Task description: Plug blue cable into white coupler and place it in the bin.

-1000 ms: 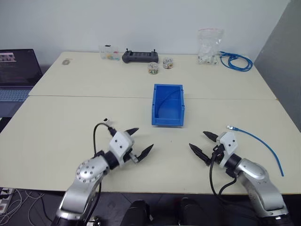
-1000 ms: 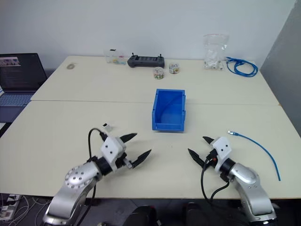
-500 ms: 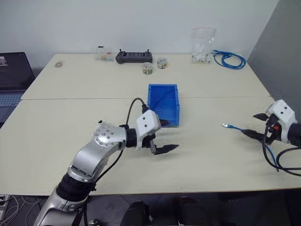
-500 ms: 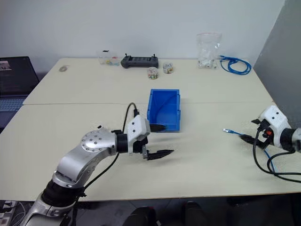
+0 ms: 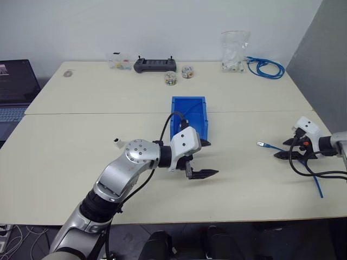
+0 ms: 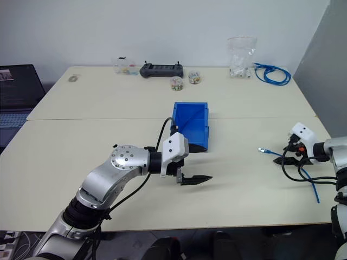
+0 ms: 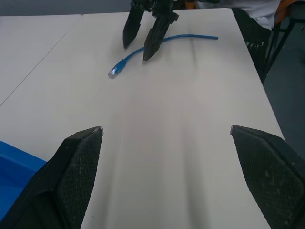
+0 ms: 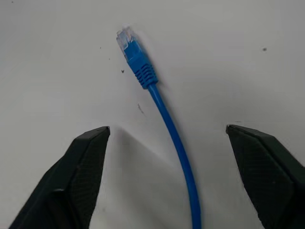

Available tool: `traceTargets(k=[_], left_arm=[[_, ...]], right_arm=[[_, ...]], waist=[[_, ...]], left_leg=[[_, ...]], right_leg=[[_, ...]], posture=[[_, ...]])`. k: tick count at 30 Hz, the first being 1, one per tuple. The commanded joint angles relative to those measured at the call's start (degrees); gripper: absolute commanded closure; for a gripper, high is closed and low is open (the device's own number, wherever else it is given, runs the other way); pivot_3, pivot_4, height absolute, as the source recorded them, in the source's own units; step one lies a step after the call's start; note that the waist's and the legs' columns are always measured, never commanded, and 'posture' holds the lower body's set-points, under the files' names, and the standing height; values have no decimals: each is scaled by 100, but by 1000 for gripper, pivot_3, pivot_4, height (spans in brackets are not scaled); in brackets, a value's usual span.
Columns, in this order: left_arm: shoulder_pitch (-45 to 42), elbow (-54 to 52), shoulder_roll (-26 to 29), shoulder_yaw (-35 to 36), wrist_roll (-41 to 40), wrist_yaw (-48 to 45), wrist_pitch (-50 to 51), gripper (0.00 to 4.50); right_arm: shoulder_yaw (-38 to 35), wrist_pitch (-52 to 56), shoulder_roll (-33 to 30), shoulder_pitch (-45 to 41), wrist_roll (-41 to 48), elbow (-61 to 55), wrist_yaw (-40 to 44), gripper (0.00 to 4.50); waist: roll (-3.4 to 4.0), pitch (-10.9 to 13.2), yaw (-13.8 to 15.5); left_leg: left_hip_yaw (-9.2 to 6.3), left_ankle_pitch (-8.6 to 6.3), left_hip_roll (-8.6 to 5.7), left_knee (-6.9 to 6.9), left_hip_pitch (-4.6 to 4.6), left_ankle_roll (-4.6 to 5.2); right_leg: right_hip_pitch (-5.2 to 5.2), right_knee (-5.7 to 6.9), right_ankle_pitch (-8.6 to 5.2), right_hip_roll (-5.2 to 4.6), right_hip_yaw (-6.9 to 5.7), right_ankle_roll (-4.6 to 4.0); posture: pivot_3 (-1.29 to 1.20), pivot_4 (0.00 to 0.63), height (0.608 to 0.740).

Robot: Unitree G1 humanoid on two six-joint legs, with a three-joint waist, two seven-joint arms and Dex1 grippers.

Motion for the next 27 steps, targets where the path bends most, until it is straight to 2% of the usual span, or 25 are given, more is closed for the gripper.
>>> traceTargets(k=[1,9,13,18,21,24,27], left_arm=[[-116,-223,-9,36,-21,30,67,0],[-94,-243,4,94,-19,92,180,0],[86,-310,235,153,-9,67,211,0],[583,-542,757,229,25,41,214,0],[1060,-766,1050,496,-9,125,166,0],[1890,-991,1469,1052,-8,217,82,0],[2527,-1018,1773,1478,93,265,-128,0]], right_arm=[[-27,-208,-13,-250,-142,184,170,1542],[24,-843,82,-217,-351,258,312,3497],[-34,-1327,104,-82,-244,-103,596,4443],[-81,-1209,36,415,91,-1527,1125,4443],[-83,-846,-14,882,355,-2921,1283,4443],[202,-304,348,1206,506,-4579,1043,4443],[647,15,1063,1100,298,-5143,560,4443]], waist=[[0,0,-6],[0,0,-8],[1,0,-19],[2,0,-21],[3,0,5],[5,1,-15],[5,0,-68]], left_leg=[[1,0,0,0,1,0],[1,1,0,1,1,-1],[1,1,2,0,2,-2],[-1,0,2,-2,4,-2],[-6,0,2,1,1,-1],[-8,-1,2,0,-1,0],[-26,-3,9,-9,14,-2]], right_leg=[[0,1,0,0,1,0],[0,1,0,0,1,1],[0,2,1,0,2,0],[-1,3,1,1,3,1],[-1,3,1,0,-2,1],[-4,3,1,-3,-1,2],[-6,5,0,14,10,1]], posture=[[0,150,740],[0,150,740],[0,150,740],[0,150,740],[0,150,740],[0,150,740],[0,150,740]])
